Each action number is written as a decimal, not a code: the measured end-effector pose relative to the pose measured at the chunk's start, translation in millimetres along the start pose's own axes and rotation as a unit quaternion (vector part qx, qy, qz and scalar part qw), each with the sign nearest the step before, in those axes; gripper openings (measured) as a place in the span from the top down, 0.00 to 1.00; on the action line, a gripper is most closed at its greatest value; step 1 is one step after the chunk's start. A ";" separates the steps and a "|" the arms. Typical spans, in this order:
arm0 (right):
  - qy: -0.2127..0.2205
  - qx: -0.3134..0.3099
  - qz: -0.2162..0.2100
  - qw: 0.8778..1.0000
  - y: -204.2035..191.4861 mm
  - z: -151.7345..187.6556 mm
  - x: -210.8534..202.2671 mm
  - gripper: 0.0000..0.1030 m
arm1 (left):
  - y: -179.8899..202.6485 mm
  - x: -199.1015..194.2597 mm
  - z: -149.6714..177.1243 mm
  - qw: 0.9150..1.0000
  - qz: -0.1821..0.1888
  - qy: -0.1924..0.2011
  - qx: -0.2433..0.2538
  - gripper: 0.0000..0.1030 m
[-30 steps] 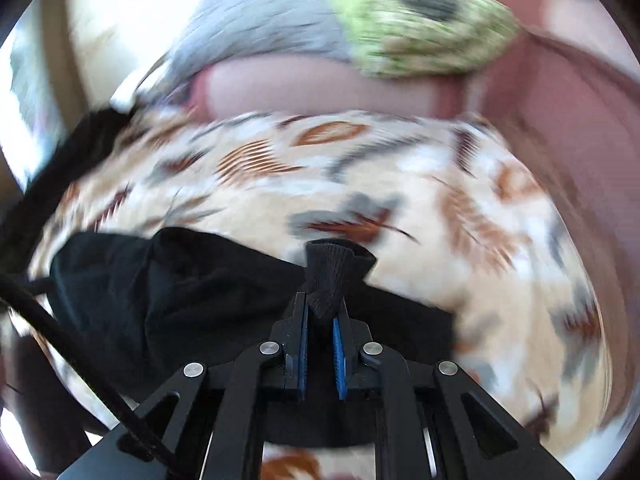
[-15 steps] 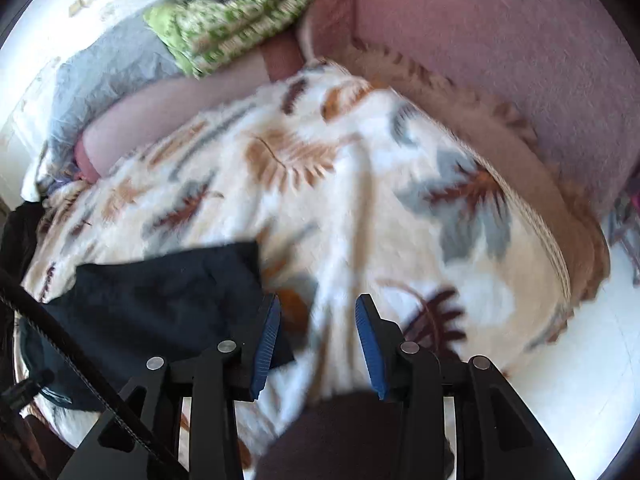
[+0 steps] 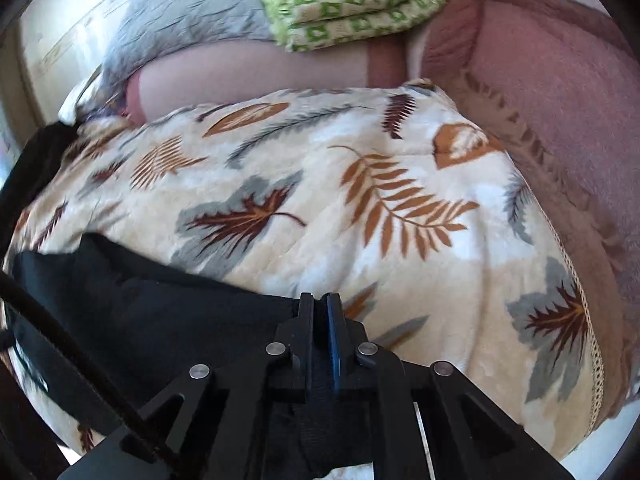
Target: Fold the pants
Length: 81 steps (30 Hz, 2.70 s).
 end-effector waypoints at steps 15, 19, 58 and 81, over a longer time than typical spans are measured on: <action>0.015 -0.071 -0.150 0.986 -127.4 -38.9 -3.4 0.55 | -3.1 -19.3 3.7 0.999 0.036 0.029 -0.013 0.43; -0.040 -0.132 -0.207 0.969 -212.6 -46.8 53.4 0.49 | -17.4 -36.3 3.5 0.998 0.035 0.052 -0.019 0.42; -0.100 -0.400 -0.237 0.880 -501.2 81.8 62.5 0.79 | -227.6 -109.0 53.2 0.950 -0.003 0.130 -0.283 0.34; -0.098 -0.274 -0.329 0.898 -421.6 78.8 10.8 0.30 | -196.3 -105.5 39.7 0.963 -0.033 0.108 -0.245 0.30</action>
Point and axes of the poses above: each gripper's, at about its wrist camera, not at the fingertips, and x roughly the way its jaws point, y to its right, z to its underside, the point moved 3 cm from there along x, roughly the way its jaws point, and after that the axes turned 5 degrees about -z, right-handed, at the moved point
